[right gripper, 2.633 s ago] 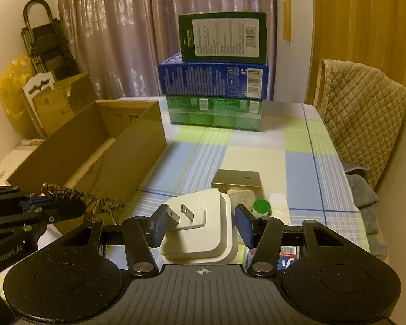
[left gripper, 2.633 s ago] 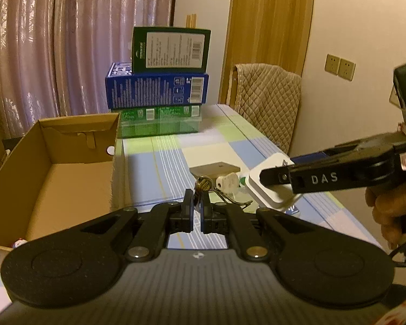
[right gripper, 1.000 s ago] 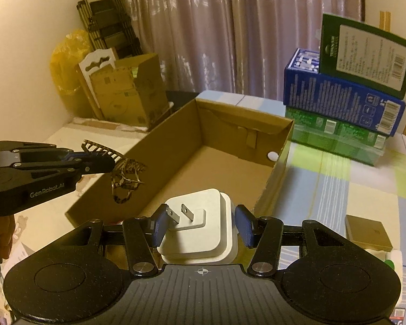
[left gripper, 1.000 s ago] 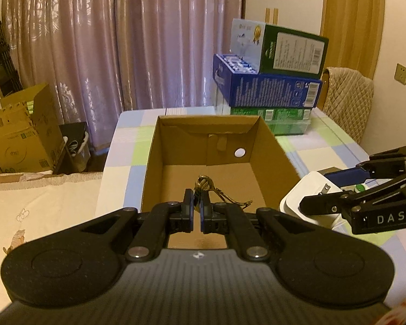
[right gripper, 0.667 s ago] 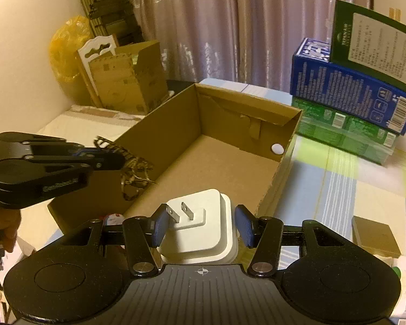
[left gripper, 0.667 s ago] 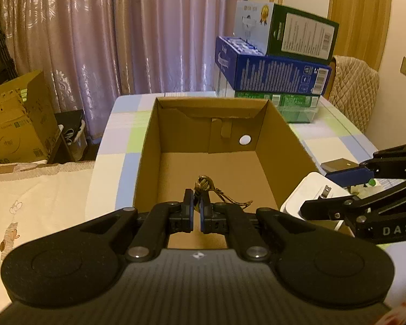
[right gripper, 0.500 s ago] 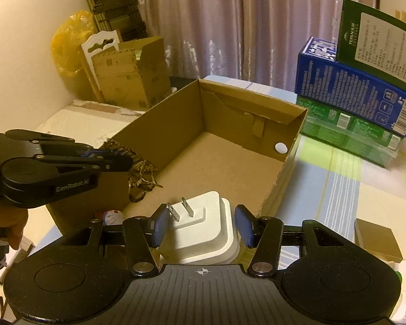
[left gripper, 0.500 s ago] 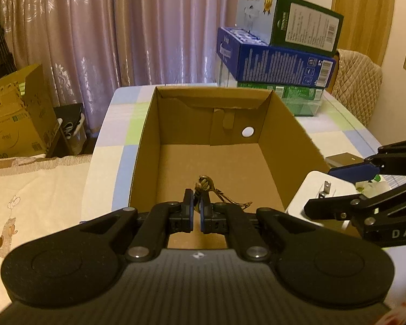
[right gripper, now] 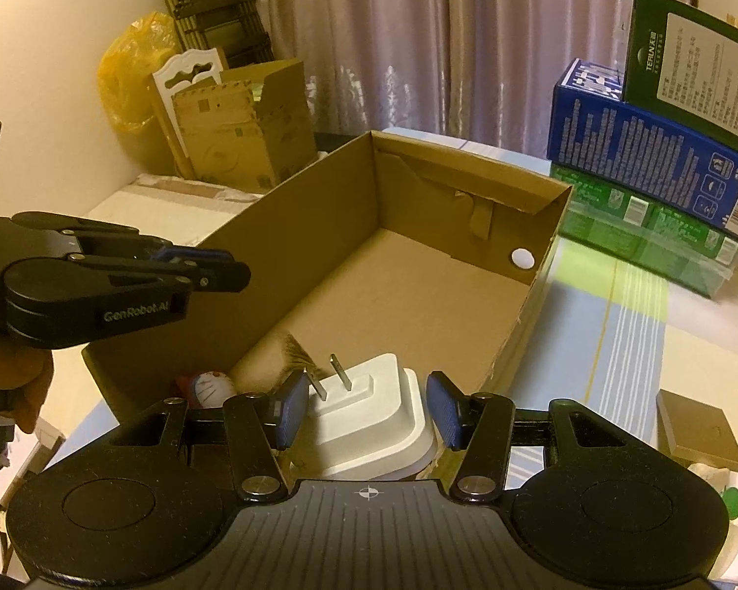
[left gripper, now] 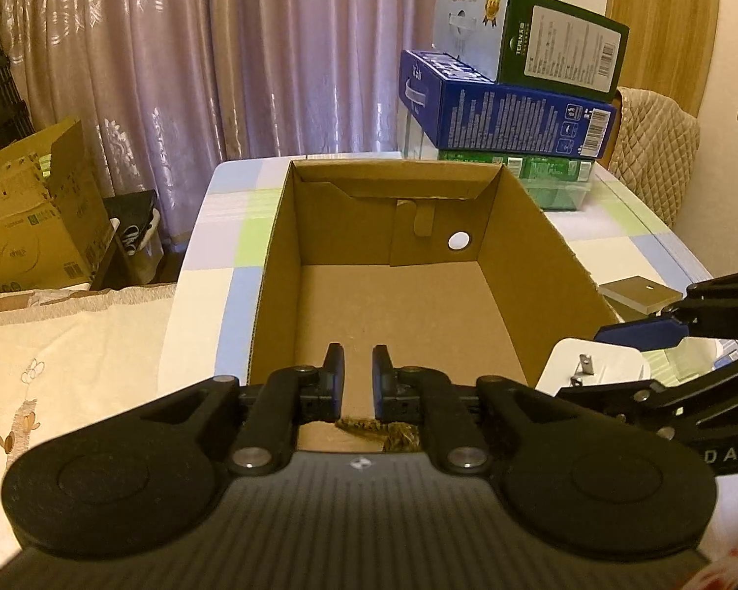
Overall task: Organize rigid objects
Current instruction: 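Open both grippers to drop the cord and adapter into the box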
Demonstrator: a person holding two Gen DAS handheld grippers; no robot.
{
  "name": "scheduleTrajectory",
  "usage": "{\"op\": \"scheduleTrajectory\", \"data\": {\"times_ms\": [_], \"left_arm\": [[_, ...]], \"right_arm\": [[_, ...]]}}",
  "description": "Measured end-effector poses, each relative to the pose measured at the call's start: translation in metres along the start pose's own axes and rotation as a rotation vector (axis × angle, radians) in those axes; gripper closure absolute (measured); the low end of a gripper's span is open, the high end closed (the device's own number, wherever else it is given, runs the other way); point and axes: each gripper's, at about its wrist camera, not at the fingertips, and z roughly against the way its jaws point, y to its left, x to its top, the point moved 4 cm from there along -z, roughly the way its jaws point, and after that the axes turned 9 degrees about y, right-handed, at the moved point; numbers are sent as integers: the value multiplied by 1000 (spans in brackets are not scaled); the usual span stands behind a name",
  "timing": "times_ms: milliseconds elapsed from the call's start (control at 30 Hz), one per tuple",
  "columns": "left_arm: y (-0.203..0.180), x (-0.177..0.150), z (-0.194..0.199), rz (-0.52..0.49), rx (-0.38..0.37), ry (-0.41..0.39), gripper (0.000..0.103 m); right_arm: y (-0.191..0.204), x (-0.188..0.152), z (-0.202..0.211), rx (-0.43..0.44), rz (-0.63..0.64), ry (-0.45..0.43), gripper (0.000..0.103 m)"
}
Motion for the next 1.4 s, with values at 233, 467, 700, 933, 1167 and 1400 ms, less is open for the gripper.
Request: {"op": "scheduleTrajectory", "data": {"times_ms": [233, 467, 700, 933, 1167, 1400], "left_arm": [[-2, -4, 12, 2, -1, -12, 95], [-3, -4, 17, 5, -3, -20, 95], [-5, -6, 19, 16, -9, -20, 95], [-8, -7, 23, 22, -13, -22, 95], [-13, -9, 32, 30, -13, -28, 95], [-22, -12, 53, 44, -10, -33, 95]], "right_arm": [[2, -5, 0, 5, 1, 3, 53], [3, -8, 1, 7, 14, 9, 54], [2, -9, 4, 2, 20, 8, 58], [0, -9, 13, 5, 11, -5, 58], [0, -13, 26, 8, -1, -25, 58], [-3, -19, 54, 23, -31, -67, 58]]}}
